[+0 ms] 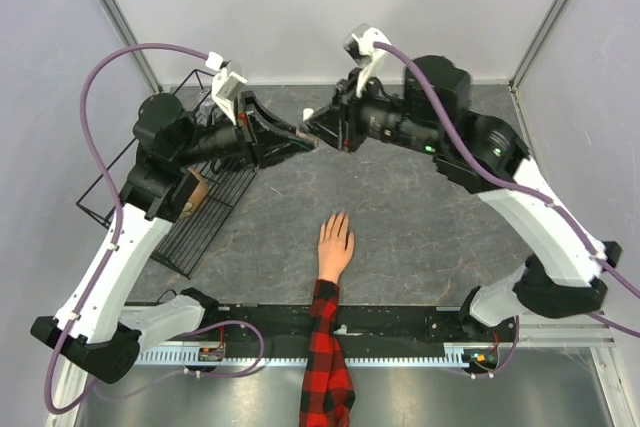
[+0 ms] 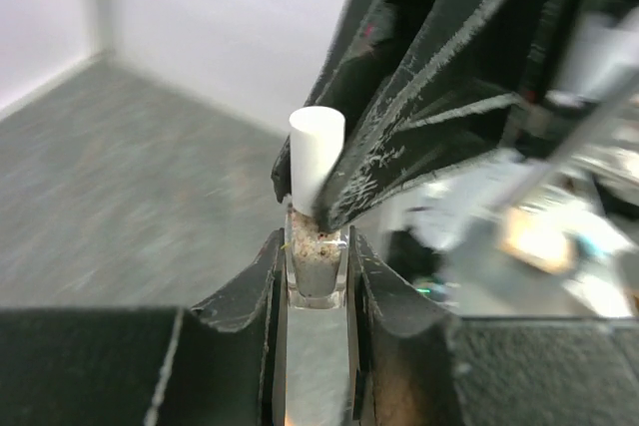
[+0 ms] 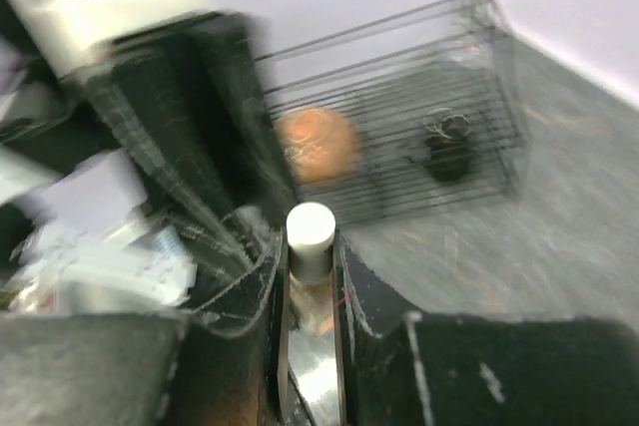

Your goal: Paint the nails

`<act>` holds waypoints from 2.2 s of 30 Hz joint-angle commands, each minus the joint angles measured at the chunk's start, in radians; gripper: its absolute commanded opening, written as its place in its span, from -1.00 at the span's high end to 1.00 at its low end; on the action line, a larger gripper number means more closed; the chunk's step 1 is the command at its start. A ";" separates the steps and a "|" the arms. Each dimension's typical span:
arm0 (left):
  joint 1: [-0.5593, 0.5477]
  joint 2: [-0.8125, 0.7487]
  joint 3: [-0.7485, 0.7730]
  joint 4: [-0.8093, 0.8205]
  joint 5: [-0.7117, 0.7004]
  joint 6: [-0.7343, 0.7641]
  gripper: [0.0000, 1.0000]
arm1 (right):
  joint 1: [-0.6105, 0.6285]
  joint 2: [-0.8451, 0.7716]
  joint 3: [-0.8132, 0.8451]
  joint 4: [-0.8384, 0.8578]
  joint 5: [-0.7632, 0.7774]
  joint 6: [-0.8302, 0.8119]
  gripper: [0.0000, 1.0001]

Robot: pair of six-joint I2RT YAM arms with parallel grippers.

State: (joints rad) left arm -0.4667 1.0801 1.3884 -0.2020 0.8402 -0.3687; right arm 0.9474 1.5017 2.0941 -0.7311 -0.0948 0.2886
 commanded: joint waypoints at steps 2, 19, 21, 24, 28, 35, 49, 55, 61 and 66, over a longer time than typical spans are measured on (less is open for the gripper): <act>-0.023 -0.034 -0.135 0.829 0.436 -0.583 0.96 | -0.002 -0.132 -0.234 0.359 -0.747 0.122 1.00; -0.015 -0.043 0.072 0.048 0.125 0.022 0.97 | -0.050 -0.098 -0.166 0.239 -0.367 0.150 -0.80; -0.015 -0.042 0.100 -0.020 0.068 0.109 0.96 | -0.050 -0.083 -0.091 0.144 -0.199 0.152 -0.91; -0.015 -0.040 0.115 -0.105 -0.044 0.201 0.96 | -0.050 -0.037 0.004 0.044 -0.027 0.208 -0.88; -0.015 -0.020 0.142 -0.174 -0.110 0.272 0.96 | -0.039 0.003 0.038 0.025 0.050 0.248 -0.52; -0.015 0.007 0.161 -0.212 -0.179 0.313 0.96 | 0.002 0.066 0.127 -0.008 0.115 0.204 0.01; 0.005 0.021 0.094 0.204 0.365 -0.122 0.96 | -0.001 -0.015 -0.053 0.196 -0.240 0.100 1.00; 0.005 0.041 -0.074 1.064 0.562 -0.862 0.96 | -0.012 -0.112 -0.310 0.722 -0.871 0.380 1.00; 0.005 -0.032 0.001 0.496 0.472 -0.356 0.96 | -0.032 -0.129 -0.312 0.641 -0.826 0.371 1.00; 0.005 -0.048 0.041 0.267 0.347 -0.167 0.96 | -0.032 -0.110 -0.211 0.365 -0.631 0.203 0.69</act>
State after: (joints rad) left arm -0.4644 1.0447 1.3613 0.2569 1.3354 -0.7601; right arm 0.9096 1.3804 1.8091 -0.1776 -0.7963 0.5873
